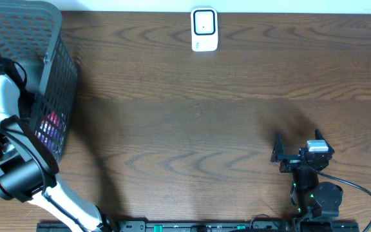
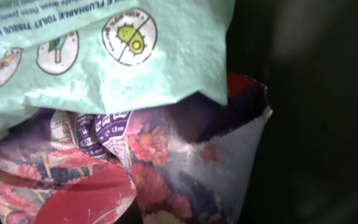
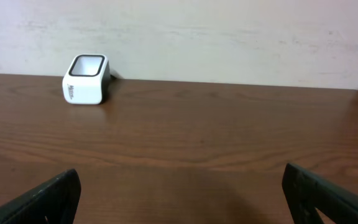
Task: Scan the item barcode
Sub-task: 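Grasp the purple-red floral snack bag in the basket with the left gripper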
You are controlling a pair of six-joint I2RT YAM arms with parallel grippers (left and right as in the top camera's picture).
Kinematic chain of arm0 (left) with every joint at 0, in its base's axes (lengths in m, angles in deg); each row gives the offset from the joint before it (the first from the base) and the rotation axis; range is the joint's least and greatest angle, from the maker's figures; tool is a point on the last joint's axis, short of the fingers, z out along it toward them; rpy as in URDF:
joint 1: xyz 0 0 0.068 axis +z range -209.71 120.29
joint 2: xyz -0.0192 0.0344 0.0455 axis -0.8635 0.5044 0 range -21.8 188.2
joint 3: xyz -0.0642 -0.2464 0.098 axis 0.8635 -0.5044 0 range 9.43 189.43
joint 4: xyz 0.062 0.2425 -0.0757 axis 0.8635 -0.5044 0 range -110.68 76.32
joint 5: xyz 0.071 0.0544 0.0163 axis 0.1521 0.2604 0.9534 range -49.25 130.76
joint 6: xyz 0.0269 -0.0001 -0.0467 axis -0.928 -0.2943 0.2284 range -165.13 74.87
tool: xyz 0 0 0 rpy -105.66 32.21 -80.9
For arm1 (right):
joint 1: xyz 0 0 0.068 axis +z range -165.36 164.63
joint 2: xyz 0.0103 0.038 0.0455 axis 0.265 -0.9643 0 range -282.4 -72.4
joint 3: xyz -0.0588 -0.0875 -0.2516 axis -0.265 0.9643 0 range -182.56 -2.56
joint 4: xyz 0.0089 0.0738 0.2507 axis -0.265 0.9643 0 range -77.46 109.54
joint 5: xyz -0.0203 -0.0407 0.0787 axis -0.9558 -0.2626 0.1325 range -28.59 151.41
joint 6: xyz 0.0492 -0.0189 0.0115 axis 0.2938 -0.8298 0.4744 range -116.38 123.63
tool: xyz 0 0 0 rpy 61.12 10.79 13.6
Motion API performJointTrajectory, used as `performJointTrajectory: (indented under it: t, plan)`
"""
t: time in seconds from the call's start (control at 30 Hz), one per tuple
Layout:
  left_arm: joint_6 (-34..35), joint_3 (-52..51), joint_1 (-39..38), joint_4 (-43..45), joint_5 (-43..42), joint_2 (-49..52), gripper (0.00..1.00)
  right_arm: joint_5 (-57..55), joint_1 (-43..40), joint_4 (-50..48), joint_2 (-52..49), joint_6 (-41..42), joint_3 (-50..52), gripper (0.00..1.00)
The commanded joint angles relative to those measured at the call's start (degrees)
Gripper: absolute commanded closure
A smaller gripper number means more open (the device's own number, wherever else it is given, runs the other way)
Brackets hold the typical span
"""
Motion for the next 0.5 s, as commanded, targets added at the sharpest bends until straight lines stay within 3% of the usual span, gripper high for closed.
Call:
performJointTrajectory:
  t: [0.0, 0.47]
  plan:
    - [-0.59, 1.09, 0.31, -1.18, -7.91, -2.82, 0.93, -0.04, 0.76, 0.22, 0.35, -0.46, 0.11, 0.01]
    - [-2.73, 2.38, 1.03, 11.1, -9.7, -36.72, 0.93, -0.04, 0.76, 0.22, 0.35, -0.46, 0.11, 0.01]
